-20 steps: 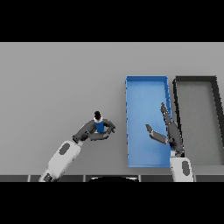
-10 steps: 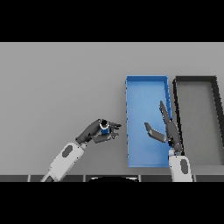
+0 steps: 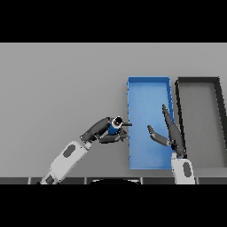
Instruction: Pick up the blue pipe and place it into the blue bin.
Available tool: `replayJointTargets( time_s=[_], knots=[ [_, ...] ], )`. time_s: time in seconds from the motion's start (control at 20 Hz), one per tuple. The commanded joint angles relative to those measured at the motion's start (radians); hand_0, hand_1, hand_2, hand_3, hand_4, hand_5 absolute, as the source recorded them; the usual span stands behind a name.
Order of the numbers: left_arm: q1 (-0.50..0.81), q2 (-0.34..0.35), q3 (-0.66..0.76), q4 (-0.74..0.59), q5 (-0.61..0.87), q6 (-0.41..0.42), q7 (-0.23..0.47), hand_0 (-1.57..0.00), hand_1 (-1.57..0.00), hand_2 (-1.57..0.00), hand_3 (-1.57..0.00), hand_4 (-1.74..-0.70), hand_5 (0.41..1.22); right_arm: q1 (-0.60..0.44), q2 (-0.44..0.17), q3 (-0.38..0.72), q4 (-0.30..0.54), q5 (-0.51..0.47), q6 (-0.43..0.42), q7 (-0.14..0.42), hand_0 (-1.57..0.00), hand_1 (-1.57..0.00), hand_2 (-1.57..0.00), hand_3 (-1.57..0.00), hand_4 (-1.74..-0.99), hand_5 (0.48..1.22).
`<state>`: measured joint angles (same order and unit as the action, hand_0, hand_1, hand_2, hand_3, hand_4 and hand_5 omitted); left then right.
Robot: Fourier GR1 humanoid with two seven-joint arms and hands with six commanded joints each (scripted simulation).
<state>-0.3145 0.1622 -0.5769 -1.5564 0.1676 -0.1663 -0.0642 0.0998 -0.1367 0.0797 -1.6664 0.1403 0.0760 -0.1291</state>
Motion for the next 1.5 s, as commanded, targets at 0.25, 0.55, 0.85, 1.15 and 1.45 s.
replayJointTargets(
  time_s=[0.25, 0.55, 0.85, 1.15, 1.45],
  knots=[
    [0.007, 0.012, -0.003, -0.019, 0.001, -0.009, 0.034, -1.57, -1.57, -1.57, -1.44, -1.73, 1.219, 0.021, 0.005, 0.003, -0.036, -0.018, 0.007, 0.025, 0.00, 0.00, 0.00, 0.00, -1.174, 0.629],
    [0.021, 0.012, -0.010, -0.037, -0.013, -0.007, 0.030, -1.57, -1.57, -1.57, -1.44, -1.73, 1.220, 0.043, 0.018, 0.002, -0.053, -0.054, 0.023, 0.027, 0.00, 0.00, 0.00, 0.00, -1.197, 0.618],
    [-0.010, 0.003, 0.001, 0.009, -0.026, -0.019, 0.027, -1.57, -1.57, -1.57, -1.44, -1.73, 1.221, -0.034, -0.089, -0.024, -0.183, -0.330, 0.224, 0.138, 0.00, 0.00, 0.00, 0.00, -1.215, 0.561],
    [-0.002, -0.005, -0.002, 0.001, -0.027, -0.021, 0.036, -1.57, -1.57, -1.57, -1.44, -1.73, 1.221, -0.174, -0.193, 0.066, -0.319, -0.447, 0.346, 0.296, 0.00, 0.00, 0.00, 0.00, -1.297, 0.523],
    [0.002, 0.005, 0.002, -0.006, -0.038, -0.025, 0.031, -1.57, -1.57, -1.57, -1.44, -1.73, 1.221, -0.355, -0.217, 0.142, -0.342, -0.530, 0.391, 0.421, 0.00, 0.00, 0.00, 0.00, -1.300, 0.529]
  ],
)
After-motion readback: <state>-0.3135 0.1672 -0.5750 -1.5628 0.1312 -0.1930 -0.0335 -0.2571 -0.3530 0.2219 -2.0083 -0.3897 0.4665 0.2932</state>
